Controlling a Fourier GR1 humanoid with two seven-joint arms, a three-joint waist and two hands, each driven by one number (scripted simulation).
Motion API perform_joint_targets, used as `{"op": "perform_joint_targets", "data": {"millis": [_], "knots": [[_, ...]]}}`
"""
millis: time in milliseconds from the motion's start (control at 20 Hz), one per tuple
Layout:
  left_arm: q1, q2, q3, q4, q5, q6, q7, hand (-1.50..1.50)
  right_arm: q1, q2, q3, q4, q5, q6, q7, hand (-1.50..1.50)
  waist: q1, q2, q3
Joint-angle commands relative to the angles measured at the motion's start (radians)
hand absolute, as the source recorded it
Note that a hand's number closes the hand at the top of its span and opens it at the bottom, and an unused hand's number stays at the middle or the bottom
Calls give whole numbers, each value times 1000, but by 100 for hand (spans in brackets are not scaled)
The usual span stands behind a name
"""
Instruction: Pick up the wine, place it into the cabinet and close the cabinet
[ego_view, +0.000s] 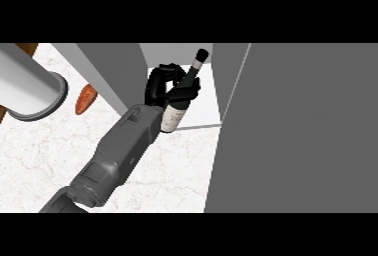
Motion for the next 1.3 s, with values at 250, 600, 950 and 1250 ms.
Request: {"op": "perform_joint_targets", "data": {"millis": [250,600,950,1250], "knots": [[-87,7,61,125,13,22,-48,150,50,-27,-4,-129,-63,30,8,-150,-7,9,0],[-129,46,52,187,-20,63,-75,-150,56,-16,32,-129,-43,38,-28,-150,-31,15,-1],[-158,88,46,234,-43,115,-80,-150,94,-31,44,-135,-56,58,-63,-150,-43,15,0],[-162,103,63,233,-35,103,-116,-150,72,-18,26,-83,-61,66,-100,-150,-33,25,-1]]}}
